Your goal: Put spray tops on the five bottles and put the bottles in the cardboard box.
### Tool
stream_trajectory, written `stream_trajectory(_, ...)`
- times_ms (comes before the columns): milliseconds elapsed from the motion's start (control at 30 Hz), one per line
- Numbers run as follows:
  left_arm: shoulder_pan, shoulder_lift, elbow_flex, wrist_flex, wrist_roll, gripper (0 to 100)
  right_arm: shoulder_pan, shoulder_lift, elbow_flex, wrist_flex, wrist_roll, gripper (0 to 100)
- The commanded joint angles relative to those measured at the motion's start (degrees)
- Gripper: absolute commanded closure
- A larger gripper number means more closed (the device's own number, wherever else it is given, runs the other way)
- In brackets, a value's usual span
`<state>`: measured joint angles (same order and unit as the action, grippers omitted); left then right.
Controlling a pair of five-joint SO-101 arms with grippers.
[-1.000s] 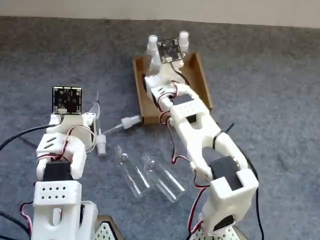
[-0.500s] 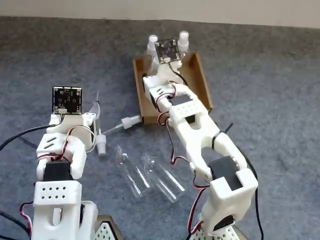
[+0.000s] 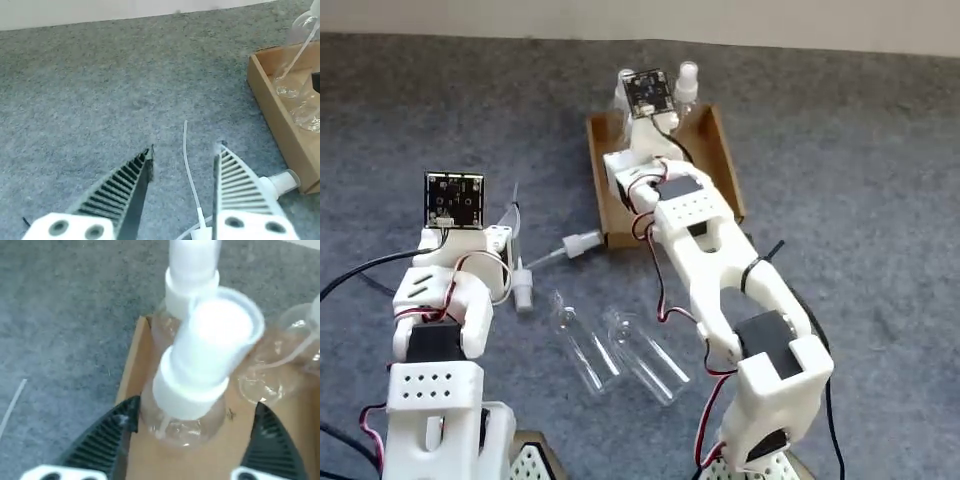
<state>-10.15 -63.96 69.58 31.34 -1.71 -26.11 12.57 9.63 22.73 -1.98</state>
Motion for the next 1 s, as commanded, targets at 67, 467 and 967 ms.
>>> stream_trajectory(67, -0.48, 0.13, -0.75, -1.49, 0.35, 82, -0.75, -1.01, -8.48, 4.44, 0.70, 72.0)
stream_trajectory(467, -0.75, 0.13, -0.75, -1.49, 0.35, 82, -0.84, -1.01, -37.49, 40.84, 0.79, 72.0)
stream_trajectory(967, -1.10, 0.22, -0.84, -1.49, 0.44, 82, -6.46, -6.90, -47.87, 78.55, 8.00, 72.0)
